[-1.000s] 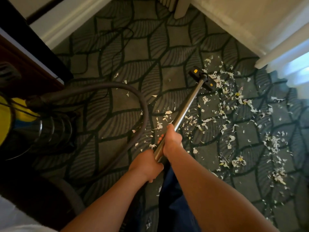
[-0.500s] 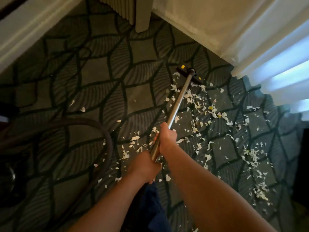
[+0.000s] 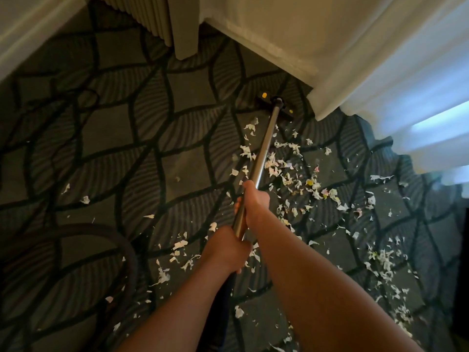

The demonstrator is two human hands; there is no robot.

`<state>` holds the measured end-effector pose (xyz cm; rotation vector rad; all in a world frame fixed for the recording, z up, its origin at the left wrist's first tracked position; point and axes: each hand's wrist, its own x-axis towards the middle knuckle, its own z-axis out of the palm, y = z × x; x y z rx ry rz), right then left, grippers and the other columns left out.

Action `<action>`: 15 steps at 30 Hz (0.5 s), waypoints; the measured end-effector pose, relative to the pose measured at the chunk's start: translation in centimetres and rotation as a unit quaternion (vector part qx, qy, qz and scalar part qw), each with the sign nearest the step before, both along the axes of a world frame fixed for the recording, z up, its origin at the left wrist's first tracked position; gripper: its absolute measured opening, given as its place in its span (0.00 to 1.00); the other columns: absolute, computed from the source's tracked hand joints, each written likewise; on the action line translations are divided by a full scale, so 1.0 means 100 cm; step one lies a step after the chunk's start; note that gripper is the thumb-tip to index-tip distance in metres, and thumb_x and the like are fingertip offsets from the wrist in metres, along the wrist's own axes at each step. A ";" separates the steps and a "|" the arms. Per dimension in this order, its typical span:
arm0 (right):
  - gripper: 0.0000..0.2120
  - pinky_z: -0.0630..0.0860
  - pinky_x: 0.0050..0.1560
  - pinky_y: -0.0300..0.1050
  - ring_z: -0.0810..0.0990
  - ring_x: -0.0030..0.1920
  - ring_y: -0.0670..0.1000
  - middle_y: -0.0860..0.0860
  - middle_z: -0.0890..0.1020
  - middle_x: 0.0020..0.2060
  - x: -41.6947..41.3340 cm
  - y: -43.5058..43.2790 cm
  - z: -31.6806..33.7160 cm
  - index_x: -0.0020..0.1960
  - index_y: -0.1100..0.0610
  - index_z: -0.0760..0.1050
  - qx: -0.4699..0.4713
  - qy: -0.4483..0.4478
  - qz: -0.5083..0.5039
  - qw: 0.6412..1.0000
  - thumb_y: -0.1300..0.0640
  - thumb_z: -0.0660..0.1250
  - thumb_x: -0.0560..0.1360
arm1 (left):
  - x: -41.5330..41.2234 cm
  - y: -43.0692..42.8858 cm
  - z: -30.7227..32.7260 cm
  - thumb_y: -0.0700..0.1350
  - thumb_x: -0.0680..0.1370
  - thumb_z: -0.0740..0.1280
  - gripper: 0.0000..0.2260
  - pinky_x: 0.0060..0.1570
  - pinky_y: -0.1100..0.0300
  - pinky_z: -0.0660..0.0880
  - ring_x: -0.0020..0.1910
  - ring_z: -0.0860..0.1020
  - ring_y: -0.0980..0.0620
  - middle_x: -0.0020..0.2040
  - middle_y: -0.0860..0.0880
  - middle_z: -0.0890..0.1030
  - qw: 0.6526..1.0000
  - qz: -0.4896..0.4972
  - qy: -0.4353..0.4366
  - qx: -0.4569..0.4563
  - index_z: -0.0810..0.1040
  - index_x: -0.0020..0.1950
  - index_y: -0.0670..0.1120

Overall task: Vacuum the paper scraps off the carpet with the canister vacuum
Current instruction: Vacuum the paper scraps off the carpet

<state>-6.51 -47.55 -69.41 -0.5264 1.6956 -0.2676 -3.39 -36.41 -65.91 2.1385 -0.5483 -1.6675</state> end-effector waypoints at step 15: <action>0.07 0.73 0.28 0.40 0.71 0.27 0.47 0.52 0.73 0.31 0.001 -0.001 0.022 0.49 0.60 0.70 0.036 -0.004 0.021 0.999 0.56 0.63 0.81 | 0.002 -0.006 0.032 0.43 0.76 0.66 0.02 0.35 0.57 0.80 0.25 0.77 0.51 0.32 0.47 0.79 0.999 -0.001 0.007 0.039 0.76 0.46 0.45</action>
